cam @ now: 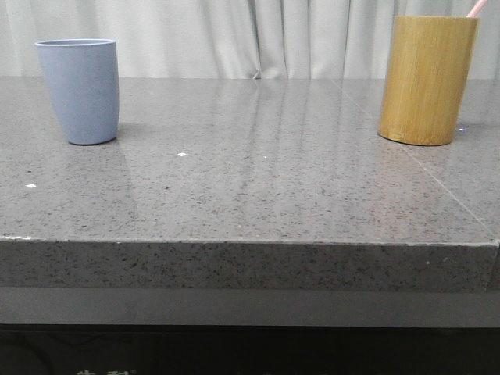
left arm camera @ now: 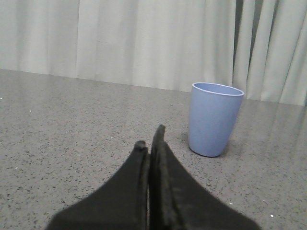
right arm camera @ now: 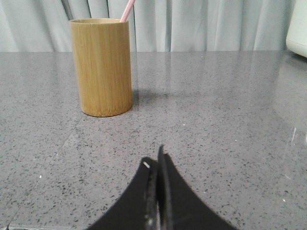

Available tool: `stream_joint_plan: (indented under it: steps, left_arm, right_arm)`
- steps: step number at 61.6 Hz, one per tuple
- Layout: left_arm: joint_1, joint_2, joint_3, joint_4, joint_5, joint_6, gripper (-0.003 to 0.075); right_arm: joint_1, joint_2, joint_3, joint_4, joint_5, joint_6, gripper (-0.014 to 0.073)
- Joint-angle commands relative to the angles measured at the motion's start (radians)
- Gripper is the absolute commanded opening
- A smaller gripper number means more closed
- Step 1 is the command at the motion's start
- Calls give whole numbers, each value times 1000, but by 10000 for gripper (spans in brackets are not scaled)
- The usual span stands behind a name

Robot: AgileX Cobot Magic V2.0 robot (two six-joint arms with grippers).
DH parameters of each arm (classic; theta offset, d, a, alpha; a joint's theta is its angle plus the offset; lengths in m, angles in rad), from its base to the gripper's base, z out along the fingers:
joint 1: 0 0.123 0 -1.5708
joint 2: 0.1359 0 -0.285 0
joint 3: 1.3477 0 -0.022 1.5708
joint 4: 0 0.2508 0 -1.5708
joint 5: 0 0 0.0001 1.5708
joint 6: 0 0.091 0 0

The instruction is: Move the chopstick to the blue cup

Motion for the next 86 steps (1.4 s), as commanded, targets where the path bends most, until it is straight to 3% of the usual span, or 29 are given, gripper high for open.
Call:
stream_joint_plan:
  steps: [1, 52, 70, 86]
  left_arm:
    - [3, -23, 13, -5, -77, -6, -19]
    - [3, -23, -10, -5, -118, -6, -19]
    - [3, 26, -277, -2, 83, -4, -19]
    - [3, 254, -608, 5, 331, -4, -19]
  right_arm:
    - [-4, -21, -3, -5, -88, -7, -68]
    - [-4, -21, -21, -2, -141, -6, -68]
    - [-4, 6, -316, -10, 37, -6, -68]
    - [-4, 198, -608, -71, 240, -6, -68]
